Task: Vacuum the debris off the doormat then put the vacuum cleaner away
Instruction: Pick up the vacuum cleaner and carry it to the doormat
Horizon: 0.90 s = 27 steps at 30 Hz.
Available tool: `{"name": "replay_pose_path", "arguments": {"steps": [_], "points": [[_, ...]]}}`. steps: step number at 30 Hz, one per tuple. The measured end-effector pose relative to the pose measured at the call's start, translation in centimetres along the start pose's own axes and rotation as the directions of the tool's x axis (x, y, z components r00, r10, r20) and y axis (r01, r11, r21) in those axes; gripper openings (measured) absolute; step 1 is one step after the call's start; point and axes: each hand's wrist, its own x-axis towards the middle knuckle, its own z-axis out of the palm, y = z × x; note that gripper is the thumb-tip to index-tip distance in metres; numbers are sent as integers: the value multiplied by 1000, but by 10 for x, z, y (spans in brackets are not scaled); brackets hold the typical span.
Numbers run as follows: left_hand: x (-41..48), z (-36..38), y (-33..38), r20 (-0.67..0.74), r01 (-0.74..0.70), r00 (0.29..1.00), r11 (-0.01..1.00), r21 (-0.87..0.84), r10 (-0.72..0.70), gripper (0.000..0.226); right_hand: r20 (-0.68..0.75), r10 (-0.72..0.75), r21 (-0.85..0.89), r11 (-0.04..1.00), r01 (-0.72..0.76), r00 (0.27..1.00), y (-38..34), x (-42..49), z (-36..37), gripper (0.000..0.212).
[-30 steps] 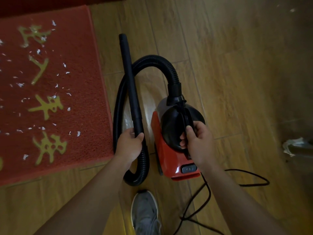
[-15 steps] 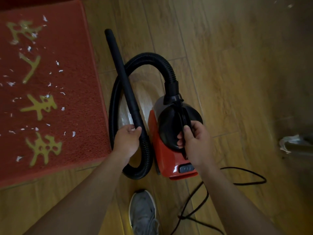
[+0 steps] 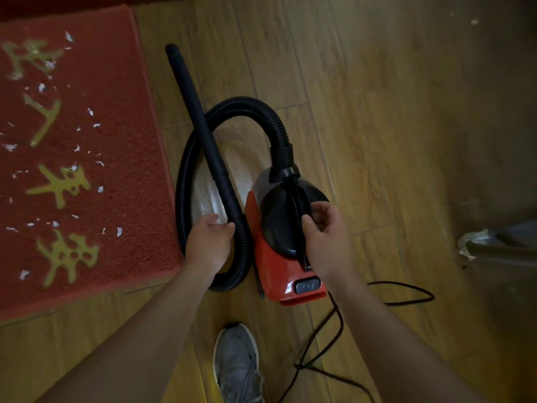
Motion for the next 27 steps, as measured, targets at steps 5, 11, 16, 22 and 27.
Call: {"name": "replay_pose_path", "arguments": {"steps": [5, 11, 16, 22, 27], "points": [[-9, -4, 4, -38, -73, 997, 997, 15, 73, 47, -9, -7, -47, 999, 6, 1000, -24, 3, -9, 28], [-19, -6, 6, -25, -130, 991, 991, 8, 130, 47, 110, -38, -223, 973, 62, 993, -50, 22, -12, 5], [-24, -13, -1, 3, -118, 993, 993, -32, 118, 45, 109, -5, -330, 943, 41, 994, -58, 35, 8, 25], [-35, -27, -7, 15, -109, 994, 994, -26, 109, 50, 54, 41, -296, 955, -24, 998, -63, 32, 11, 9], [-60, -37, -4, 104, -121, 987, 993, -11, 122, 58, 37, 95, -164, 983, -88, 995, -75, 9, -8, 7]]}}
